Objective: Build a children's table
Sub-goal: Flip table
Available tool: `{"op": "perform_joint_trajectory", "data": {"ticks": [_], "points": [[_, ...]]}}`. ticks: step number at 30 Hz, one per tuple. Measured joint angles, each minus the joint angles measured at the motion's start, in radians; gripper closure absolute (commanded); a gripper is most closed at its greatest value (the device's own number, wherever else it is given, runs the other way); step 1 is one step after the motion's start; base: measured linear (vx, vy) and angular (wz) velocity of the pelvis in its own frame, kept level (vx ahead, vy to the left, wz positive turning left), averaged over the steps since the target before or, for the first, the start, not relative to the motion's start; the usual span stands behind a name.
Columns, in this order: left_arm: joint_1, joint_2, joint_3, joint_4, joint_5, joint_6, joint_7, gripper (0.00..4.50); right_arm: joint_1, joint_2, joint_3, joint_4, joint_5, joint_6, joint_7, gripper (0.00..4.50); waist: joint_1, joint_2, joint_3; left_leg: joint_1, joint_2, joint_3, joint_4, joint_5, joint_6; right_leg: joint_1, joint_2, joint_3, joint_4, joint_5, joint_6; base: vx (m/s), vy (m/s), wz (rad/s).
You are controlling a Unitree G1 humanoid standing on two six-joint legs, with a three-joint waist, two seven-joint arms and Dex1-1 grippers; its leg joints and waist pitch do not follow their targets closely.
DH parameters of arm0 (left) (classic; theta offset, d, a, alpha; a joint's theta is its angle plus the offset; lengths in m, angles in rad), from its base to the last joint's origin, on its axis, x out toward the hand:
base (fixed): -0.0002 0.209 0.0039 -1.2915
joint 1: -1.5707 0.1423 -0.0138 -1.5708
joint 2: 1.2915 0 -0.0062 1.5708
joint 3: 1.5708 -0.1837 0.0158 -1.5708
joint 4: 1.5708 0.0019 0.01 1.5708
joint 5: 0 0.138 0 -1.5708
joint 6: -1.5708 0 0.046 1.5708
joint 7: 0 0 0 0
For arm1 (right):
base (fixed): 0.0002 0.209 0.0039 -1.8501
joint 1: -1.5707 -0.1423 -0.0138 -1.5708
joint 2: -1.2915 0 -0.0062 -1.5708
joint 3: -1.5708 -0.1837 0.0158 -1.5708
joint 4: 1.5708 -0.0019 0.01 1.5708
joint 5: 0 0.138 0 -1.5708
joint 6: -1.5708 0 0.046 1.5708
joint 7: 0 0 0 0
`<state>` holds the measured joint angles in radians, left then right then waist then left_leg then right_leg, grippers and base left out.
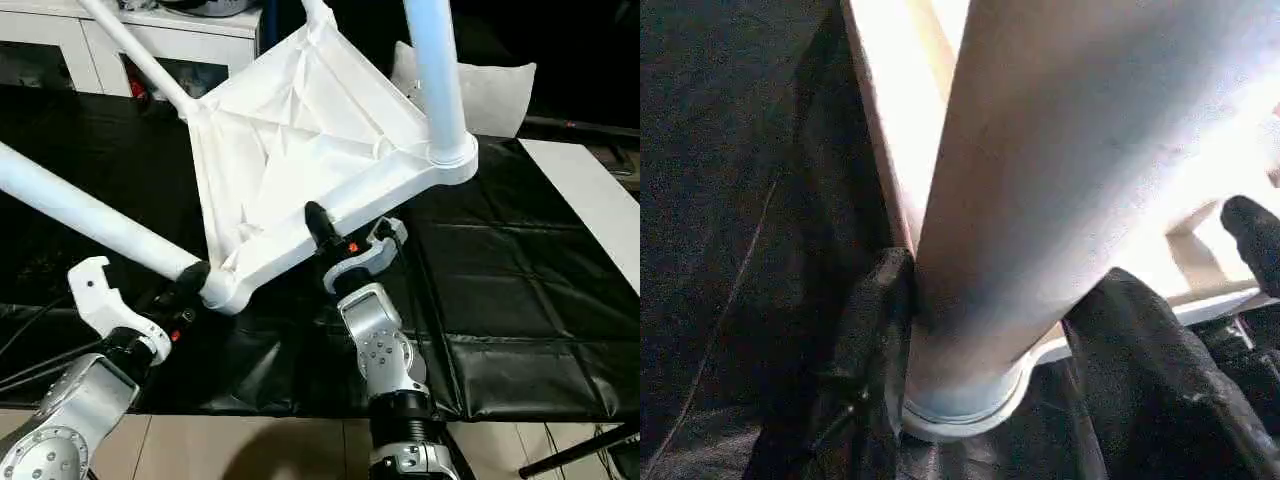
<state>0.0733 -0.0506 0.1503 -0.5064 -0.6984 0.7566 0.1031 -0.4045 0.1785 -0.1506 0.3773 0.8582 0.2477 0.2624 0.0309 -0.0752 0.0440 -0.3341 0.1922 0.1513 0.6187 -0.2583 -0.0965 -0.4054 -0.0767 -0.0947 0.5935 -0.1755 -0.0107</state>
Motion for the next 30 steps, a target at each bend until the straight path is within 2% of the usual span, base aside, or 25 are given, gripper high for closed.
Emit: {"op": "perform_joint_trajectory", "data": {"ticks": [5, 6, 7, 8, 11, 14, 18, 26, 30], "points": [[0.003, 0.006, -0.023, -0.009, 0.035, -0.005, -0.004, 2.49, 0.0, 0.0, 0.0, 0.012, 0.0, -0.016, -0.004, 2.35, -0.001, 0.0, 0.0, 0.0, 0.0, 0.0, -0.001, 0.0, 0.0, 0.0, 0.0, 0.0, -0.001, 0.0, 0.0, 0.0, 0.0, 0.0], [0.007, 0.012, -0.031, -0.013, 0.041, -0.01, -0.008, 2.14, 0.0, 0.0, 0.001, 0.018, 0.001, -0.018, -0.004, 2.37, -0.002, 0.0, 0.0, 0.0, 0.0, 0.0, -0.001, 0.0, 0.0, 0.0, 0.0, 0.0, -0.001, -0.001, 0.0, 0.0, 0.0, 0.0], [0.012, 0.025, -0.039, -0.021, 0.047, -0.016, -0.014, 2.14, 0.0, 0.0, 0.001, 0.019, 0.004, -0.019, -0.008, 2.37, -0.004, 0.0, 0.0, 0.0, 0.0, 0.0, -0.002, 0.0, 0.0, -0.001, 0.0, 0.0, -0.001, -0.001, 0.0, 0.0, 0.0, 0.0], [0.015, 0.043, -0.045, -0.024, 0.047, -0.017, -0.024, 1.79, 0.0, 0.0, 0.001, 0.019, 0.008, -0.019, -0.012, 2.38, -0.004, 0.0, 0.0, 0.0, 0.0, 0.0, -0.003, 0.0, 0.0, -0.001, 0.0, 0.0, -0.001, -0.001, 0.0, 0.0, 0.0, 0.0], [0.044, 0.082, -0.054, -0.041, 0.047, -0.017, -0.061, 1.79, -0.001, -0.001, 0.003, 0.019, 0.01, -0.019, -0.017, 2.42, -0.008, 0.0, 0.0, 0.0, 0.0, 0.001, -0.005, 0.0, 0.0, -0.003, 0.0, 0.0, 0.0, -0.002, 0.0, 0.0, 0.0, 0.0], [0.082, 0.144, -0.07, -0.071, 0.048, -0.017, -0.119, 1.79, -0.004, -0.002, 0.002, 0.018, 0.011, -0.019, -0.022, 2.43, -0.024, 0.0, 0.0, 0.0, 0.0, 0.002, -0.007, 0.0, 0.0, -0.003, 0.0, 0.001, 0.001, -0.002, -0.005, 0.0, 0.0, 0.0], [0.125, 0.168, -0.073, -0.092, 0.048, -0.032, -0.167, 1.79, -0.02, -0.006, 0.003, 0.014, 0.007, -0.021, -0.025, 2.5, -0.041, 0.0, 0.0, 0.0, 0.0, 0.004, -0.009, 0.0, 0.0, -0.006, 0.001, 0.001, 0.003, -0.003, -0.008, 0.0, 0.0, 0.0], [0.146, 0.194, -0.09, -0.095, 0.047, -0.088, -0.239, 1.79, -0.017, -0.01, 0.005, -0.074, 0.005, 0.001, -0.063, 2.53, -0.04, -0.003, 0.002, -0.002, 0.001, 0.01, -0.008, 0.002, -0.002, -0.013, 0.002, 0.004, 0.01, -0.005, -0.01, 0.0, 0.0, 0.0], [0.124, 0.181, -0.098, -0.062, 0.049, -0.118, -0.266, 1.79, 0.009, -0.008, 0.002, -0.126, -0.004, 0.001, -0.084, 2.53, -0.023, -0.005, 0.003, -0.001, 0.002, 0.012, -0.008, 0.003, -0.004, -0.014, 0.002, 0.004, 0.015, -0.007, -0.012, 0.0, 0.0, 0.0]]}}
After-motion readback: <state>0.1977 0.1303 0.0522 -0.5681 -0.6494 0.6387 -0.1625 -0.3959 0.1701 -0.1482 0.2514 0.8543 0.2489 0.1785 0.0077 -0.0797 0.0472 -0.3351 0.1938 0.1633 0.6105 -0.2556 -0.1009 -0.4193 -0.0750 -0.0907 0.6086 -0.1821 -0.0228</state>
